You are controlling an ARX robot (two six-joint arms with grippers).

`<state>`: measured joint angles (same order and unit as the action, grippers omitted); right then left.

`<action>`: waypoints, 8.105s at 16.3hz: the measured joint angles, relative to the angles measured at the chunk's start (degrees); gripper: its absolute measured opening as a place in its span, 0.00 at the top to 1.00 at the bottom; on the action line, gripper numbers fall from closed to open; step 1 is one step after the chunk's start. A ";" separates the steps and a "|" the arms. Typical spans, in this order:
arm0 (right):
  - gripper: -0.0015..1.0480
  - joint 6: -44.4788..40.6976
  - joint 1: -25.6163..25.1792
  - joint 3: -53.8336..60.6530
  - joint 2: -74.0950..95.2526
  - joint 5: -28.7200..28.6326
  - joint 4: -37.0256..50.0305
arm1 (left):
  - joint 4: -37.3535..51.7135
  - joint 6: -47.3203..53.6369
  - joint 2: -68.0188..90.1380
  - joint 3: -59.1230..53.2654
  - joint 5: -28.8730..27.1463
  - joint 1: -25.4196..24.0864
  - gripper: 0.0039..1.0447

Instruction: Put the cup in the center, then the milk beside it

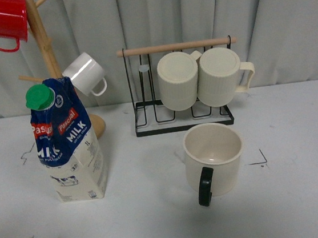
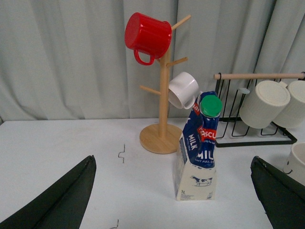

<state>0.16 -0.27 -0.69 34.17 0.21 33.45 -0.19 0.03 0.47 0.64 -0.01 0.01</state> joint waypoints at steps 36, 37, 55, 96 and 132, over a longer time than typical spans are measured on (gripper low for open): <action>0.06 -0.04 0.00 0.02 -33.92 -0.22 -33.64 | 25.42 -2.51 67.71 19.28 -10.62 15.26 0.06; 0.06 -0.04 0.00 0.02 -33.92 -0.22 -33.66 | 26.93 -2.36 72.48 21.14 -10.84 15.50 0.06; 0.06 -0.04 0.00 0.02 -33.92 -0.20 -33.66 | 34.47 -5.77 99.36 37.27 -15.87 15.93 0.90; 0.06 -0.04 -0.02 0.02 -33.92 -0.20 -33.64 | 55.89 -0.87 63.34 7.93 -12.83 12.35 0.99; 0.06 -0.04 0.00 0.02 -33.92 -0.20 -33.64 | 13.42 -0.85 12.66 -0.02 0.00 0.11 0.99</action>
<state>0.12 -0.27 -0.67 0.25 0.01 -0.19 13.23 -0.82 13.13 0.62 -0.01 0.12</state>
